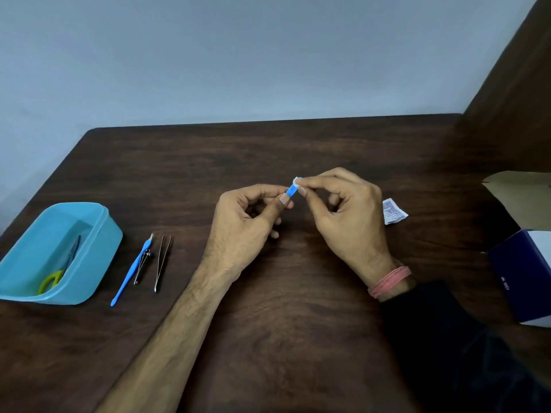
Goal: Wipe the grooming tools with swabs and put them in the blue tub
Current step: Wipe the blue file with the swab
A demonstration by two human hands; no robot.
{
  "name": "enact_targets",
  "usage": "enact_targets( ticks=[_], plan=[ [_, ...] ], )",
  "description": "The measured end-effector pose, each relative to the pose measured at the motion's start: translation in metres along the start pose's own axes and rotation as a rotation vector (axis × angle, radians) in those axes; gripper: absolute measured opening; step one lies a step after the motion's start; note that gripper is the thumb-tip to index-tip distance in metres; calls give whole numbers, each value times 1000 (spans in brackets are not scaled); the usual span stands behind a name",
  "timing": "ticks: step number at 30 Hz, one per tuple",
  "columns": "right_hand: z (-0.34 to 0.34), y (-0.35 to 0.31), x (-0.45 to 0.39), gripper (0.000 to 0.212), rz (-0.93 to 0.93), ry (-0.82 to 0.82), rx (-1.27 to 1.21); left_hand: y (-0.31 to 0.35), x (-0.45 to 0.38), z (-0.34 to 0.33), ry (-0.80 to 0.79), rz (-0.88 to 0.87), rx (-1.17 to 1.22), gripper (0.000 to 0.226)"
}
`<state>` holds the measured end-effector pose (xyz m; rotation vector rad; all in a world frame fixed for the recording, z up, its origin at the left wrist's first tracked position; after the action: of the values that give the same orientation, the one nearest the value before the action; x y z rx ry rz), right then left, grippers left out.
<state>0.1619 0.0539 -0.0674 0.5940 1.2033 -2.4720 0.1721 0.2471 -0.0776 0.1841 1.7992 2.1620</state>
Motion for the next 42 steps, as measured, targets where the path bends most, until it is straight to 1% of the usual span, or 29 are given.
enact_targets(
  ticks=[4,7,11,15,18,22,29,33,36,42],
  plan=[
    [0,1,0,9,10,4,-8,0,0,-1,-1,-9,-2,11],
    [2,4,0,10,-8,45,-17,0,0,0,-6,-4,-19,11],
    [-3,4,1,8,13,-12,-18,1,0,0,-4,-13,2,13],
    [1,7,-1,8,-26,32,-54,0,0,0,-6,-3,-12,12],
    [-2,4,0,7,0,-11,-43,0,-1,-1,-2,-9,1,13],
    [2,7,-1,9,-38,29,-75,0,-1,0,-8,-4,-29,12],
    [2,7,-1,10,-28,31,-72,-1,0,0,-7,2,-29,12],
    [-2,3,0,8,0,-31,-62,1,-1,0,-1,0,-3,12],
    [0,6,-2,7,-24,1,-77,0,-2,0,-5,6,-12,12],
    [-2,4,-1,5,-12,-34,-45,-1,-1,0,0,-2,-5,12]
  ],
)
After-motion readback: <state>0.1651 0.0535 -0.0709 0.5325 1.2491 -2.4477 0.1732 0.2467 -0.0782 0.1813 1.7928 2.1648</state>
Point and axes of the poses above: each hand's wrist, its own x-axis away from the middle knuckle, its own z-axis out of the back of the hand, y = z × x, the point moved 4 cm from there along -x, towards the middle knuckle, and after that the axes turned 14 degrees about -y, right-handed, at the moved point
